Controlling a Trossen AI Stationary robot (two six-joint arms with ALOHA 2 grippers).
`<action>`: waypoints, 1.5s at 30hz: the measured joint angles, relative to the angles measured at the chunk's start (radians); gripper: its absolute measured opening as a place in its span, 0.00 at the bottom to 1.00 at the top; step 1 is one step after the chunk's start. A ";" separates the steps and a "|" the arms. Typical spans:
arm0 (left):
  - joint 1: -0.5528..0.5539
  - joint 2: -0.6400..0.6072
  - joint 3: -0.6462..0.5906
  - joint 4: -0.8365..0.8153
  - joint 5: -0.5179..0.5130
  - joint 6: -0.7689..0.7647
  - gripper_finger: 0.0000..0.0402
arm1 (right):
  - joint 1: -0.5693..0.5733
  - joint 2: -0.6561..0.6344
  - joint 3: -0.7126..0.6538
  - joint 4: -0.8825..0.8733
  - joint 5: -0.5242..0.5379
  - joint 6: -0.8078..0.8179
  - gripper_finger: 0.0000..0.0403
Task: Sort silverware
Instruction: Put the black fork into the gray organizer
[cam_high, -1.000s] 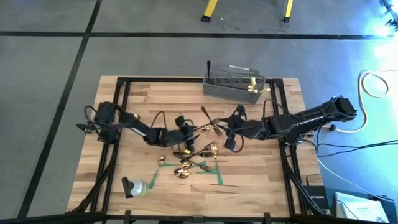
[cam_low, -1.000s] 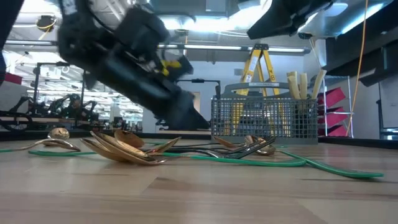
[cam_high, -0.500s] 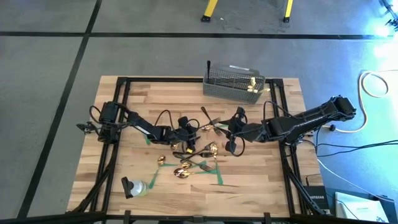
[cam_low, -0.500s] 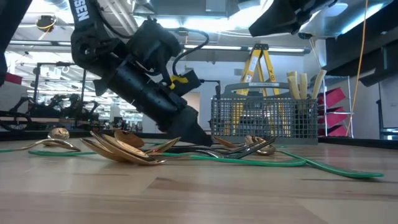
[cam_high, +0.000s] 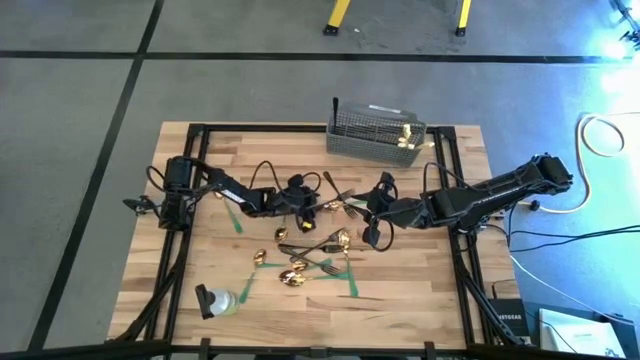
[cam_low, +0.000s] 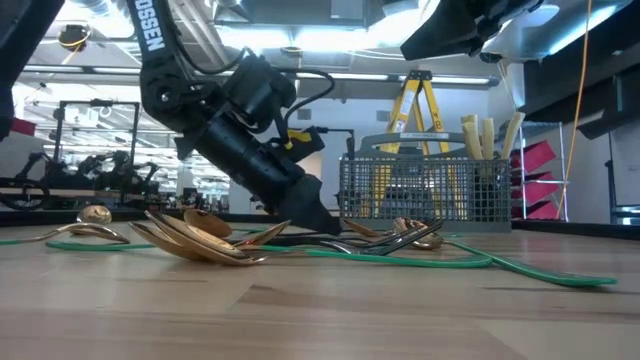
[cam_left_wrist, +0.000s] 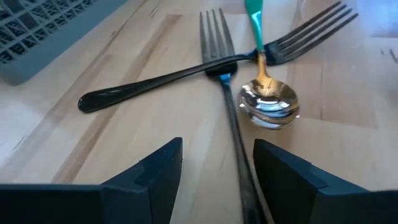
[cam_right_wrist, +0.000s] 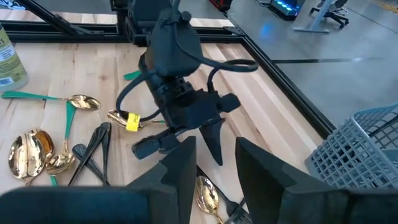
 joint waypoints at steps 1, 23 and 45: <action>-0.001 0.007 0.003 0.008 -0.001 0.000 0.46 | 0.000 0.000 0.000 0.000 0.000 0.000 0.23; 0.024 0.154 0.158 -0.040 0.013 -0.055 0.45 | -0.002 0.000 0.000 -0.026 -0.007 0.013 0.23; -0.042 0.147 0.155 -0.058 0.013 0.001 0.01 | -0.002 0.000 0.000 -0.040 -0.010 0.018 0.23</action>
